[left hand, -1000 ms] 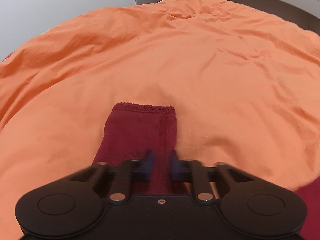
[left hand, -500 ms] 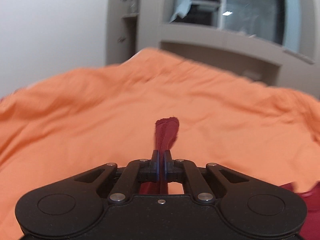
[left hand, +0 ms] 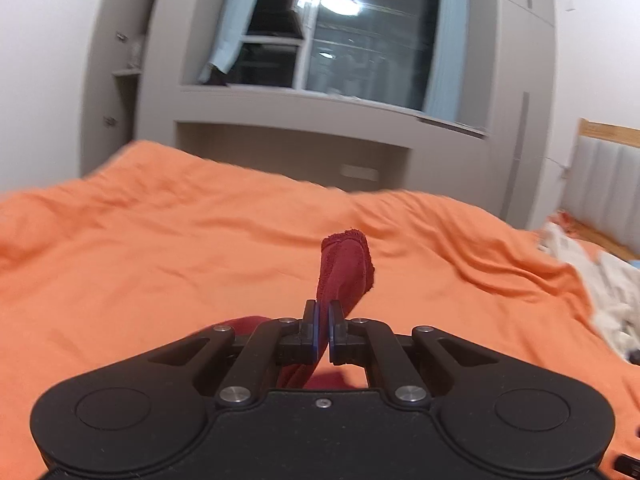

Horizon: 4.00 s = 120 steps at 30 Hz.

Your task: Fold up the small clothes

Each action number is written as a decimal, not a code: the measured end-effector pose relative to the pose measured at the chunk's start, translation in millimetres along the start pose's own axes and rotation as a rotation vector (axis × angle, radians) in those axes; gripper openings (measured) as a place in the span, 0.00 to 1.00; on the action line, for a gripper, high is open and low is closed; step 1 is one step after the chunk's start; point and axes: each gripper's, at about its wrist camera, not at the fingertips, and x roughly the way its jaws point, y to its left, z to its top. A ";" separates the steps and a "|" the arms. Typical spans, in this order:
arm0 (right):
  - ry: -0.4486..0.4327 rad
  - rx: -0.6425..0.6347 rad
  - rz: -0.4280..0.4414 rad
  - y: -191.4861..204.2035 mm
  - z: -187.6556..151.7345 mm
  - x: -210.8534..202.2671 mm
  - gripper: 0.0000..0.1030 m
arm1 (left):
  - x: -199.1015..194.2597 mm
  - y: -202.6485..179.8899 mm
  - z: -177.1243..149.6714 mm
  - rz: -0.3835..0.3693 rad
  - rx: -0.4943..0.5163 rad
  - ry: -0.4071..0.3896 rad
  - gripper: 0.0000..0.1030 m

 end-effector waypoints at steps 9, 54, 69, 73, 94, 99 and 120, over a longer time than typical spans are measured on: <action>0.000 0.026 -0.004 -4.4 1.2 -1.4 1.00 | 33.9 -56.0 -80.9 -0.098 0.044 0.143 0.04; 0.390 0.065 0.357 101.4 2.5 141.6 0.18 | -36.9 92.2 -134.3 0.248 0.029 0.365 0.99; 0.099 0.190 0.574 113.3 87.3 69.7 0.10 | -11.1 43.2 -138.9 0.339 0.359 0.341 0.98; 0.054 0.148 0.566 116.4 95.3 58.8 0.10 | 3.1 23.2 -140.2 0.323 0.471 0.315 0.97; 0.231 0.116 0.376 68.9 42.1 80.0 0.09 | -0.8 109.2 -118.6 0.525 0.029 0.323 0.95; 0.303 0.068 0.336 72.2 26.2 81.0 0.09 | -6.4 113.4 -121.2 0.387 0.007 0.421 0.96; 0.335 -0.095 0.157 71.0 -9.6 51.3 0.87 | -1.9 128.5 -129.9 0.304 -0.168 0.449 0.99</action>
